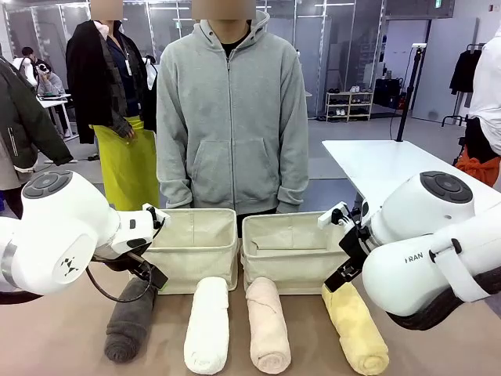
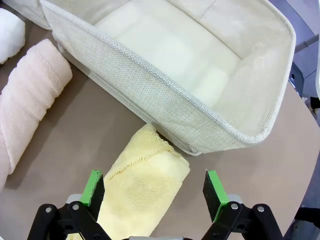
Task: Divide the towels into two baskets.
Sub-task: Pick up one hotel-folded towel and place it in the Fabric basket indicated by the person.
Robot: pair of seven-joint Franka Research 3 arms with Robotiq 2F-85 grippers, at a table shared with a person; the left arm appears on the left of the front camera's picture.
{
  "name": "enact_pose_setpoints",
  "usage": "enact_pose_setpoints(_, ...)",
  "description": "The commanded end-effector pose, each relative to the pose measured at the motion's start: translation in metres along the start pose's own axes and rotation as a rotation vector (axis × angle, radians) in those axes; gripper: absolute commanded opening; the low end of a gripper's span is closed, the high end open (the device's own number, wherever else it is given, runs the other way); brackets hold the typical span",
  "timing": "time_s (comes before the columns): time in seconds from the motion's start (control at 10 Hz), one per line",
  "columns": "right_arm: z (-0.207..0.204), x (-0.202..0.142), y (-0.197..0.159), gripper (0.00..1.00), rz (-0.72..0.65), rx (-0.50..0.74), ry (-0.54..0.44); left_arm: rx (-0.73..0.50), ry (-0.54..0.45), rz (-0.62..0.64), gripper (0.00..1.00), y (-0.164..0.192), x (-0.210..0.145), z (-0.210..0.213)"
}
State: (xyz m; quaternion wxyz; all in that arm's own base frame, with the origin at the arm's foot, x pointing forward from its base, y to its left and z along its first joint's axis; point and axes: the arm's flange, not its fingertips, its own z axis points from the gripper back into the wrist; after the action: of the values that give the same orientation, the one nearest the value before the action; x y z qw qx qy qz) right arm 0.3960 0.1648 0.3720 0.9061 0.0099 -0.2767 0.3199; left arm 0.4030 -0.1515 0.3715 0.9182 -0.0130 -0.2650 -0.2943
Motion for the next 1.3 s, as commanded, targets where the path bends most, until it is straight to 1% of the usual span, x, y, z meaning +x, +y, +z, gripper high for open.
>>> enact_pose_setpoints(0.0,0.000,0.000,0.001,1.00,0.000,0.001,0.000,0.000,0.000,0.001,1.00,0.000,0.000,0.000)
enact_pose_setpoints(0.2,0.000,0.000,0.001,1.00,0.000,0.001,0.000,0.000,0.000,0.000,1.00,0.000,0.000,0.000)
enact_pose_setpoints(0.3,0.000,0.000,0.000,1.00,0.000,0.000,0.000,-0.003,0.011,0.002,1.00,0.006,0.007,0.009)
enact_pose_setpoints(0.5,0.018,0.016,-0.013,1.00,-0.057,0.107,0.015,-0.035,0.039,0.055,1.00,0.020,0.016,0.029)
enact_pose_setpoints(0.6,0.026,0.022,-0.021,1.00,-0.097,0.171,0.029,-0.080,0.038,0.097,1.00,0.028,0.019,0.038)
enact_pose_setpoints(0.8,0.033,0.028,-0.041,1.00,-0.193,0.345,0.067,-0.360,0.023,0.233,1.00,0.051,0.016,0.050)
enact_pose_setpoints(0.9,0.036,0.028,-0.051,1.00,-0.247,0.448,0.058,-0.544,-0.015,0.312,1.00,0.064,0.012,0.053)
enact_pose_setpoints(1.0,0.039,0.024,-0.063,1.00,-0.307,0.558,0.043,-0.633,-0.045,0.365,1.00,0.076,0.004,0.054)
enact_pose_setpoints(1.1,0.043,0.016,-0.080,1.00,-0.384,0.729,0.002,-0.727,-0.100,0.422,1.00,0.090,-0.008,0.054)
enact_pose_setpoints(1.2,0.049,0.003,-0.100,1.00,-0.458,0.856,-0.057,-0.824,-0.165,0.490,1.00,0.103,-0.021,0.056)
